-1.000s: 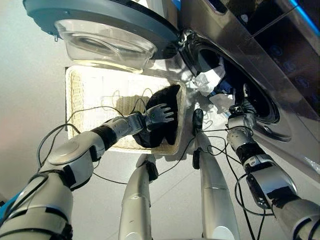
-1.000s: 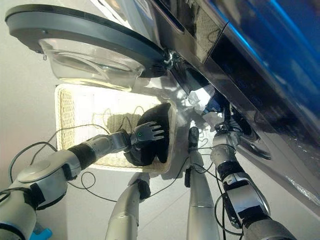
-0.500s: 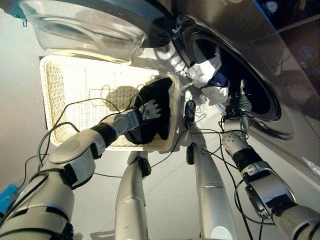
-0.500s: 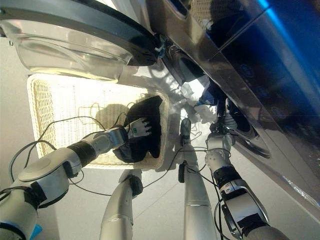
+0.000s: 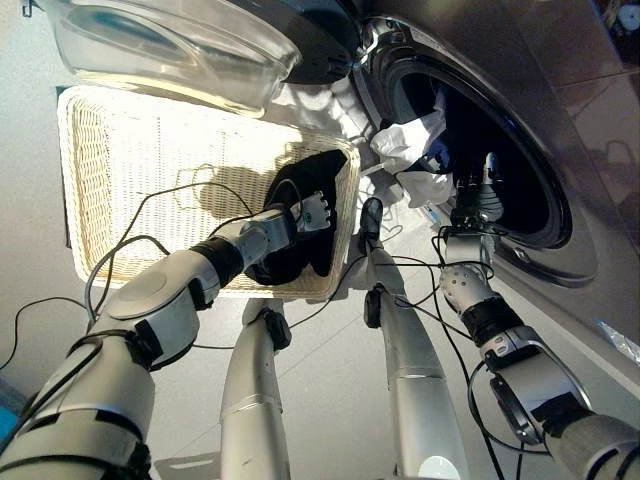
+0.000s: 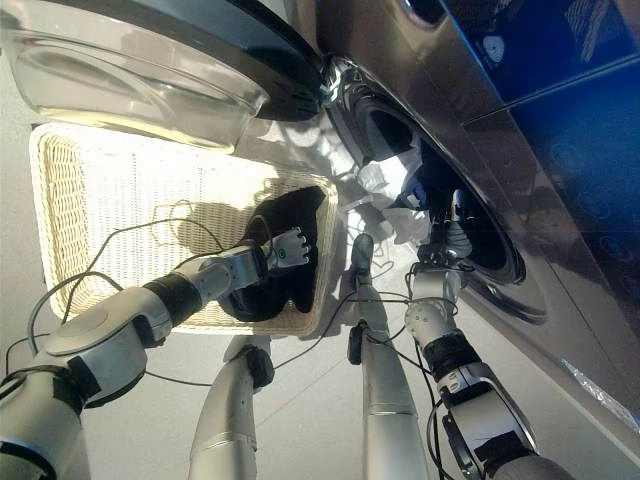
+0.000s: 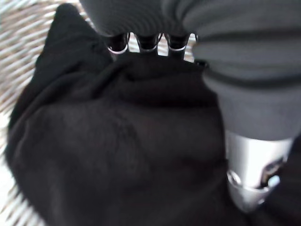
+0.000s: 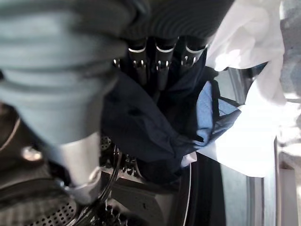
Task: Put the clothes into the washing machine.
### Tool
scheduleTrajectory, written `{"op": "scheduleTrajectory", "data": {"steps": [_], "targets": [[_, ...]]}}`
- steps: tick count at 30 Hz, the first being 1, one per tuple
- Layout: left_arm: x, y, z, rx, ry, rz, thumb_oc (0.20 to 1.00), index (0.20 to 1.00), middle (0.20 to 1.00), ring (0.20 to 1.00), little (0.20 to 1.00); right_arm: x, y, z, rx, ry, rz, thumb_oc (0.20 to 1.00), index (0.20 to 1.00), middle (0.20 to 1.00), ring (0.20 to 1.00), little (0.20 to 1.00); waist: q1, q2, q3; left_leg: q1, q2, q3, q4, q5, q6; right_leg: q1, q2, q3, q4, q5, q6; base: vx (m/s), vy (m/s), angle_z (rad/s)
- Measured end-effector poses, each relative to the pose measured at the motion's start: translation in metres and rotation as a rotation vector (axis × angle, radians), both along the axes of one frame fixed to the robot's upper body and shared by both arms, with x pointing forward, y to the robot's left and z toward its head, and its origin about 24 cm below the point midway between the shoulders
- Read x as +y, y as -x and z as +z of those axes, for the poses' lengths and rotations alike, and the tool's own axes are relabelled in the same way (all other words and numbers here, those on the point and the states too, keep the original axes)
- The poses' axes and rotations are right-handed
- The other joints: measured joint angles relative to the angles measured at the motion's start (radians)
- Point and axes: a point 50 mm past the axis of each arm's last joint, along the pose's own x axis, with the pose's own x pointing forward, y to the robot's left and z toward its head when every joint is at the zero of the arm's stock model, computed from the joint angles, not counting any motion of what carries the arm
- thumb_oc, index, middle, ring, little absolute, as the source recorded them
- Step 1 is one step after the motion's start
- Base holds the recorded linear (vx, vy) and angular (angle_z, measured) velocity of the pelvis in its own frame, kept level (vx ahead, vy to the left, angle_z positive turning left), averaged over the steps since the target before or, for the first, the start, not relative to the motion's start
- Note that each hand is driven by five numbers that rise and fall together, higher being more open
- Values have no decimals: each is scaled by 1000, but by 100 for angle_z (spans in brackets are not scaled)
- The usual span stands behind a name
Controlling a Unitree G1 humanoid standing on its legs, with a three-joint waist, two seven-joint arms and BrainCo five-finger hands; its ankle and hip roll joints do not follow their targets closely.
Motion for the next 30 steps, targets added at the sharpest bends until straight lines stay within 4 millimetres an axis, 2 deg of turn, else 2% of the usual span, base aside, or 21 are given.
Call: {"op": "scheduleTrajectory", "data": {"steps": [4, 10, 17, 21, 24, 26, 30], "targets": [[-5, 0, -1, 20, -18, 36, 200, 200, 200, 200, 200, 1, 0, 2, -15, -21, 3, 1000, 1000, 1000, 1000, 1000, 0, 0, 0, -6, 3, -3, 8, -2, -2, -1, 2, -1, 0, 0, 0, 0, 0, 0], [-1, -2, 0, 30, -18, 56, 200, 200, 200, 200, 200, 2, 1, 6, -38, -18, 14, 1000, 1000, 1000, 1000, 1000, 0, 0, 0, -11, 8, -13, 18, -1, -2, 2, 3, -13, 3, 1, -1, 0, 0, 0], [25, -7, -7, 51, -37, 139, 200, 200, 200, 200, 200, 1, 1, 0, -27, -52, 18, 1000, 1000, 1000, 1000, 1000, 3, 0, 0, 47, 6, -15, 16, 0, -1, 63, 0, -21, 4, 0, -6, 0, 0, 0], [38, -6, -8, 57, 0, 108, 200, 200, 200, 200, 200, 0, 2, -2, -17, -52, 14, 1000, 1000, 1000, 1000, 1000, 4, 0, 0, 73, 2, -16, 16, 0, 0, 88, -4, -23, 5, 0, -6, -2, 13, 1], [51, -5, 1, 67, 130, 74, 200, 200, 200, 200, 200, -1, 5, -7, 13, -6, -8, 1000, 1000, 1000, 1000, 1000, 17, -1, 1, 111, 0, -15, 17, 0, 0, 124, -7, -23, 6, 0, -6, 0, 52, 1], [53, -4, 5, 67, 235, 63, 200, 200, 200, 200, 200, -3, 7, -10, 39, 36, -25, 1000, 1000, 1000, 1000, 1000, 27, -2, 1, 130, 0, -13, 15, 0, 0, 144, -7, -22, 6, 0, -7, 0, 0, 0], [69, -3, 21, 27, 639, 81, 200, 200, 200, 200, 200, 4, 11, -13, 78, 162, 3, 1000, 1000, 1000, 1000, 1000, 29, -2, 2, 168, -4, -15, 12, 1, 2, 181, -11, -25, 8, -5, -2, 6, 38, 3]]}}
